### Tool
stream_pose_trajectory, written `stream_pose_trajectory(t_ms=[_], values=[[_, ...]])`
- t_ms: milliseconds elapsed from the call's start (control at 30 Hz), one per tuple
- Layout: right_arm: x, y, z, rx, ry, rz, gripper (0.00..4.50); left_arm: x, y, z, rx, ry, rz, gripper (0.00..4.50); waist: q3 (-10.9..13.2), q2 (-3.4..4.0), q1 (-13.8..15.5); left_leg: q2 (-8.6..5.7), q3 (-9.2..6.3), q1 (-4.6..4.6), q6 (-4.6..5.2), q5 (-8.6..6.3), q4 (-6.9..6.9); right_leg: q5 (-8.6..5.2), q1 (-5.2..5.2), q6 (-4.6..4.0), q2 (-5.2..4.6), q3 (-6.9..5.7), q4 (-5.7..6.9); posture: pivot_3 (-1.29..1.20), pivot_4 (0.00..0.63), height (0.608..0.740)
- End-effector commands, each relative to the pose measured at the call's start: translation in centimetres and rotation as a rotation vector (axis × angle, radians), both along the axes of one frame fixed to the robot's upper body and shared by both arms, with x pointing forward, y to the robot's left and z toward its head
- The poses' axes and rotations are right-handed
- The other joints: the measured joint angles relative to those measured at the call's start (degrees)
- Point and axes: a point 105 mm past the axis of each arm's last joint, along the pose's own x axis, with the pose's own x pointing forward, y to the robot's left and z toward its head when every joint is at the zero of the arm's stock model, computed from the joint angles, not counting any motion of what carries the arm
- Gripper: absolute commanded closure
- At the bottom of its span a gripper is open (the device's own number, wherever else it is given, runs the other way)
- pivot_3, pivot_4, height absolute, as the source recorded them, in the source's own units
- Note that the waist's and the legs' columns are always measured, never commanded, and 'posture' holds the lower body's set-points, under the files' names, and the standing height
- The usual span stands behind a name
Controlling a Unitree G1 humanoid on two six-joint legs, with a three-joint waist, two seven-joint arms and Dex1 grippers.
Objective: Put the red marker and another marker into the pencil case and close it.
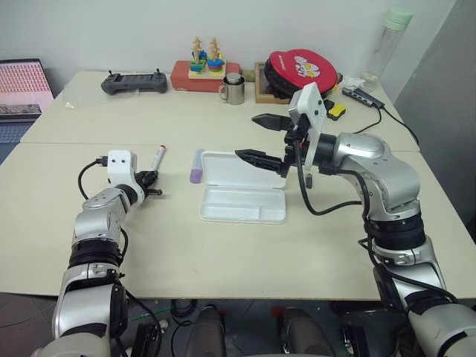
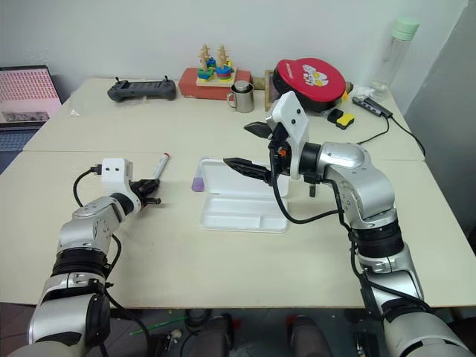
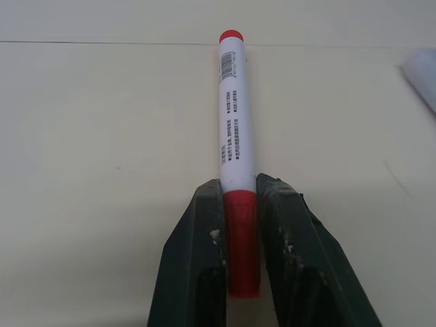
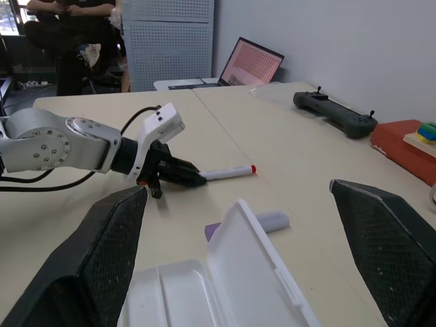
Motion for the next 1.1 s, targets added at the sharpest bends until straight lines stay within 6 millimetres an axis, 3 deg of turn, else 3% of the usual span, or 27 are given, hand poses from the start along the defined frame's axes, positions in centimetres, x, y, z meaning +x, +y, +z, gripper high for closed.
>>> stream_pose_trajectory(t_ms=[33, 67, 167, 267, 367, 467, 700, 867, 967, 1100], values=[[-0.8, -1.4, 2.1, 0.024, -0.069, -0.006, 0.00, 1.2, -3.7, 8.4, 0.054, -0.337, -0.181, 4.08, 0.02, -0.03, 0.24, 0.00, 0.00, -0.03, 0.00, 0.00, 0.00, 0.00, -0.02, 0.00, 0.00, -0.01, 0.00, 0.00, 0.150, 0.740], [-1.0, -2.3, 2.2, 0.018, -0.069, -0.019, 0.00, 0.8, -5.9, 11.2, 0.048, -0.443, -0.301, 4.08, 0.04, -0.05, 0.49, 0.00, -0.01, -0.08, 0.00, 0.00, 0.00, 0.00, -0.03, -0.01, 0.00, -0.03, -0.01, 0.00, 0.150, 0.740], [-1.6, -4.1, 2.1, -0.003, -0.061, -0.037, 0.00, -1.3, -10.6, 15.6, 0.093, -0.601, -0.588, 4.08, 0.05, -0.08, 1.09, -0.04, -0.02, -0.40, -0.12, 0.07, 0.04, 0.02, -0.17, -0.02, -0.07, -0.10, -0.07, 0.00, 0.150, 0.740], [-2.0, -5.9, 1.6, -0.030, -0.053, -0.079, 0.00, -4.0, -15.3, 15.9, 0.216, -0.613, -0.932, 4.08, 0.04, -0.05, 0.75, -0.07, 0.00, -0.43, -0.12, 0.06, 0.00, 0.02, -0.19, -0.03, -0.09, -0.07, -0.12, 0.00, 0.150, 0.740], [-2.4, -8.0, 1.2, -0.054, -0.037, -0.143, 0.00, -5.6, -17.8, 13.6, 0.382, -0.502, -1.206, 4.08, 0.04, 0.06, 0.10, -0.05, 0.06, -0.28, -0.11, 0.06, -0.04, -0.03, -0.16, -0.09, -0.08, -0.05, -0.04, 0.00, 0.150, 0.740], [-2.7, -9.5, 1.1, -0.083, -0.042, -0.207, 0.00, -6.3, -18.4, 11.9, 0.491, -0.396, -1.367, 4.08, 0.08, 0.11, -0.68, -0.03, 0.06, -0.24, -0.10, 0.06, -0.05, -0.05, -0.17, -0.08, -0.03, -0.01, -0.01, 0.00, 0.150, 0.740], [-4.0, -9.8, 0.7, -0.086, -0.036, -0.255, 0.00, -3.8, -16.5, 5.6, 0.799, -0.110, -1.433, 4.08, 0.07, 0.10, -1.36, -0.01, 0.09, -0.18, -0.08, 0.07, -0.01, -0.19, -0.18, 0.17, -0.02, 0.07, 0.00, 0.00, 0.150, 0.740], [-5.1, -9.0, -0.4, -0.111, -0.009, -0.228, 0.00, -3.2, -16.0, 4.7, 0.812, -0.062, -1.448, 4.08, 0.08, 0.10, -1.19, -0.02, 0.10, -0.43, -0.07, 0.07, 0.03, -0.17, -0.33, 0.17, -0.03, 0.07, -0.03, 0.00, 0.150, 0.740], [-5.3, -8.8, -0.5, -0.100, -0.003, -0.240, 0.00, -3.2, -17.1, 4.9, 0.752, -0.077, -1.462, 4.08, 0.08, 0.09, -1.14, -0.02, 0.08, -0.54, -0.07, 0.07, 0.02, -0.19, -0.41, 0.13, -0.02, 0.03, -0.02, 0.00, 0.150, 0.740], [-5.3, -8.7, -0.4, -0.094, -0.001, -0.247, 0.00, -3.3, -17.0, 4.4, 0.742, -0.065, -1.458, 4.08, 0.08, 0.09, -1.05, -0.02, 0.07, -0.56, -0.07, 0.07, 0.03, -0.18, -0.40, 0.13, -0.03, 0.02, -0.02, 0.00, 0.150, 0.740]])
